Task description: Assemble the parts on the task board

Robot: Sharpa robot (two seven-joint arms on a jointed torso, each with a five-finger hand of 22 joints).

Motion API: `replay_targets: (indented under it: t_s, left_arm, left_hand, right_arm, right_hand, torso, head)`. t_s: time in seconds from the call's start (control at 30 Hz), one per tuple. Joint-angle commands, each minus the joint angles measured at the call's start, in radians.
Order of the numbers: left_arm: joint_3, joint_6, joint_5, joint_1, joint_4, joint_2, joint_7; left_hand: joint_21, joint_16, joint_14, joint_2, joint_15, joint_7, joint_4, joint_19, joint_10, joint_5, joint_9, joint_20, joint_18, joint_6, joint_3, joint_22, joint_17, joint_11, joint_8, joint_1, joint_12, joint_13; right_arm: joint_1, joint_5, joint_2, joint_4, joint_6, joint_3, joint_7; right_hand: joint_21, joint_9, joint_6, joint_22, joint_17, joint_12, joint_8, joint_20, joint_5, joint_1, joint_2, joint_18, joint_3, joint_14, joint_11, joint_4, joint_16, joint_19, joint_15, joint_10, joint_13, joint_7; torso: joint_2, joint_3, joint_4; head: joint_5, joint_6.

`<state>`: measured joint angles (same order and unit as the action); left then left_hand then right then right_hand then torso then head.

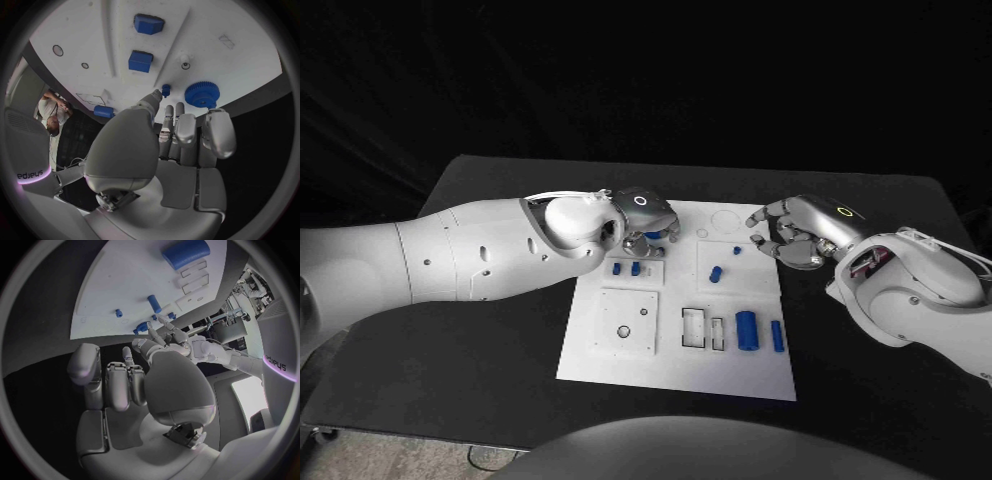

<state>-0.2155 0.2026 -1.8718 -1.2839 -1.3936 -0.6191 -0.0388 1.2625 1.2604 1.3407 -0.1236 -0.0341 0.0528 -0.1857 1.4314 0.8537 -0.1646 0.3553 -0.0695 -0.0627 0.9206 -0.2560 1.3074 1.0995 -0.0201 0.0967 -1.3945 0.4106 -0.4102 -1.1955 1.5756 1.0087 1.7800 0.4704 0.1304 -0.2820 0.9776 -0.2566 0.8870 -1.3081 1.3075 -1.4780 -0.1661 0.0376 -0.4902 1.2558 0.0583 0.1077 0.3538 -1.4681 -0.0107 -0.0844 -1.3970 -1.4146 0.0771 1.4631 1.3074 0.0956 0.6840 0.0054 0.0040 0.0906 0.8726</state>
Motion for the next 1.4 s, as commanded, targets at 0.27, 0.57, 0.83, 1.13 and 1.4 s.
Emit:
replay_targets:
  t_s: [0.27,0.57,0.83,1.13,1.4]
  left_arm:
    - [0.001,-0.013,0.002,0.003,0.005,0.001,0.009]
    - [0.001,-0.016,0.0,0.004,0.01,0.003,0.013]
    - [0.0,-0.022,0.002,0.004,0.02,0.01,0.017]
    - [0.0,-0.036,0.011,0.006,0.026,0.014,0.02]
    - [0.0,-0.044,0.016,0.008,0.03,0.021,0.024]
  left_hand:
    - [-0.006,0.0,-0.005,-0.005,-0.005,-0.009,0.006,-0.001,0.013,-0.006,-0.005,0.001,-0.004,0.007,-0.012,0.175,-0.01,0.001,0.0,-0.014,0.004,0.003]
    - [-0.014,-0.002,-0.011,0.001,-0.004,-0.009,0.011,-0.005,0.027,-0.007,-0.008,0.001,-0.006,0.011,-0.023,0.173,-0.019,0.004,0.0,-0.021,0.005,0.005]
    - [-0.018,-0.003,-0.016,0.002,-0.003,-0.007,0.011,-0.007,0.04,-0.006,-0.008,0.0,-0.006,0.028,-0.032,0.172,-0.026,0.008,0.007,-0.018,0.0,0.012]
    - [-0.015,0.003,-0.014,0.002,-0.003,-0.008,0.014,-0.005,0.071,-0.005,-0.012,-0.001,-0.005,0.032,-0.039,0.173,-0.026,0.011,0.007,-0.016,0.002,0.016]
    - [-0.017,0.001,-0.016,0.002,-0.003,-0.007,0.014,-0.007,0.074,-0.005,-0.012,-0.001,-0.006,0.034,-0.04,0.173,-0.029,0.011,0.008,-0.016,0.003,0.016]
  right_arm:
    - [0.001,0.0,0.001,-0.001,0.003,0.0,0.003]
    - [0.001,0.0,0.0,-0.001,0.0,0.0,0.002]
    - [0.001,0.0,0.001,0.0,0.001,0.0,0.001]
    - [0.001,0.0,0.003,0.0,0.002,0.0,0.001]
    - [0.001,0.0,0.005,0.001,0.001,0.0,-0.002]
  right_hand:
    - [-0.006,0.002,0.007,-0.118,0.027,0.007,-0.003,-0.002,-0.005,0.003,0.0,-0.002,0.004,-0.055,0.003,0.0,0.004,-0.003,-0.003,0.039,0.167,0.001]
    - [-0.006,0.002,0.007,-0.118,0.027,0.007,-0.003,-0.002,-0.005,0.003,0.0,-0.002,0.004,-0.055,0.003,0.0,0.004,-0.003,-0.003,0.039,0.167,0.001]
    - [-0.008,0.002,0.008,-0.117,0.026,0.008,-0.003,-0.002,-0.007,0.004,-0.001,-0.001,0.006,-0.056,0.003,0.001,0.004,-0.003,-0.003,0.039,0.166,0.002]
    - [-0.009,0.002,0.008,-0.117,0.025,0.009,-0.003,-0.002,-0.007,0.004,-0.001,-0.001,0.007,-0.055,0.003,0.001,0.005,-0.003,-0.003,0.038,0.165,0.002]
    - [-0.009,0.003,0.009,-0.117,0.024,0.009,-0.004,-0.002,-0.007,0.005,-0.002,-0.001,0.007,-0.055,0.004,0.002,0.006,-0.003,-0.004,0.038,0.165,0.002]
  torso:
    - [0.0,0.0,0.001]
    - [0.0,-0.0001,0.0006]
    - [0.0,0.0003,0.0012]
    - [0.0,0.0005,0.0006]
    - [0.0,0.0,-0.0001]
  head:
    - [0.0,0.0]
    - [0.0,0.0]
    - [-0.001,0.0]
    - [-0.002,0.0]
    - [-0.005,0.0]
